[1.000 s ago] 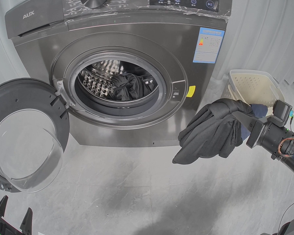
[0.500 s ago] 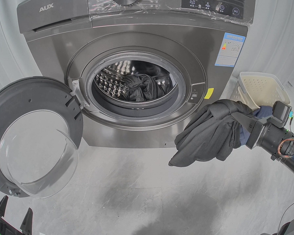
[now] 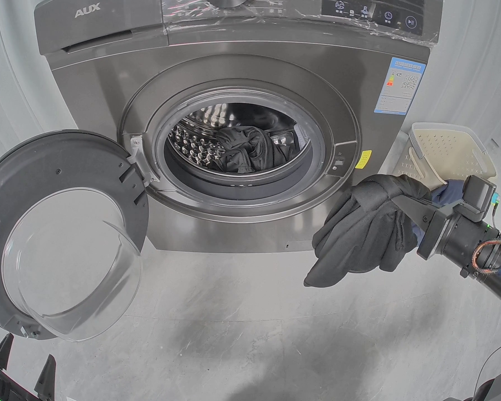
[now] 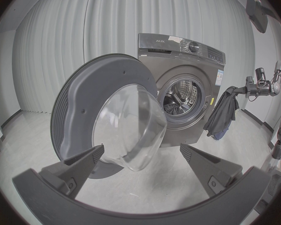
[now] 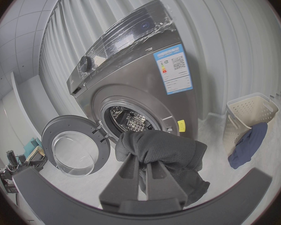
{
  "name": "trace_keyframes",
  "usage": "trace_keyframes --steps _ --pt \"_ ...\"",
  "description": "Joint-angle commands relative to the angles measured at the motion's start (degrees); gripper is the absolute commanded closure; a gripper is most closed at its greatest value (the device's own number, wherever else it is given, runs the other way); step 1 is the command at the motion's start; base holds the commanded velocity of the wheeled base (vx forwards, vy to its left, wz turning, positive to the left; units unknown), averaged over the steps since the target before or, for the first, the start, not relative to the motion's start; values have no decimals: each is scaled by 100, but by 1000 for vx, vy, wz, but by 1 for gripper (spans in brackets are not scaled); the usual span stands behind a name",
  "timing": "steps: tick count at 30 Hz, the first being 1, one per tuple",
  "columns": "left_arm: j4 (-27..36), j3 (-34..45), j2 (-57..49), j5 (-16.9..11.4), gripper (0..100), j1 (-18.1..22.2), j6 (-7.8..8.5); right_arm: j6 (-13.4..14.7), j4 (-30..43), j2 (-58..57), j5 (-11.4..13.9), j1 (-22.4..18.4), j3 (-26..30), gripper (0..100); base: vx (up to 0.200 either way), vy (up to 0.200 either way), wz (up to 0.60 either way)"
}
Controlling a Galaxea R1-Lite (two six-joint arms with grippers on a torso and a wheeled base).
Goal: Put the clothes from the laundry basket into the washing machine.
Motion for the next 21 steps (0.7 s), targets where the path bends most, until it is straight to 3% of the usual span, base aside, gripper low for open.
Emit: trace_keyframes --steps 1,8,9,15,21 --pt "-12 92 -77 5 0 9 73 76 -7 69 41 223 -118 100 0 0 0" --pt "-3 92 -86 22 0 36 169 199 -25 342 -21 741 -232 100 0 0 0" --pt "-12 92 -86 22 0 36 222 252 -51 350 -21 759 -241 100 0 0 0" --pt "-3 92 -86 5 0 18 161 445 -262 359 -21 759 -267 100 0 0 0" --pt "-3 92 -86 13 0 18 161 454 -271 474 -12 768 -285 100 0 -200 0"
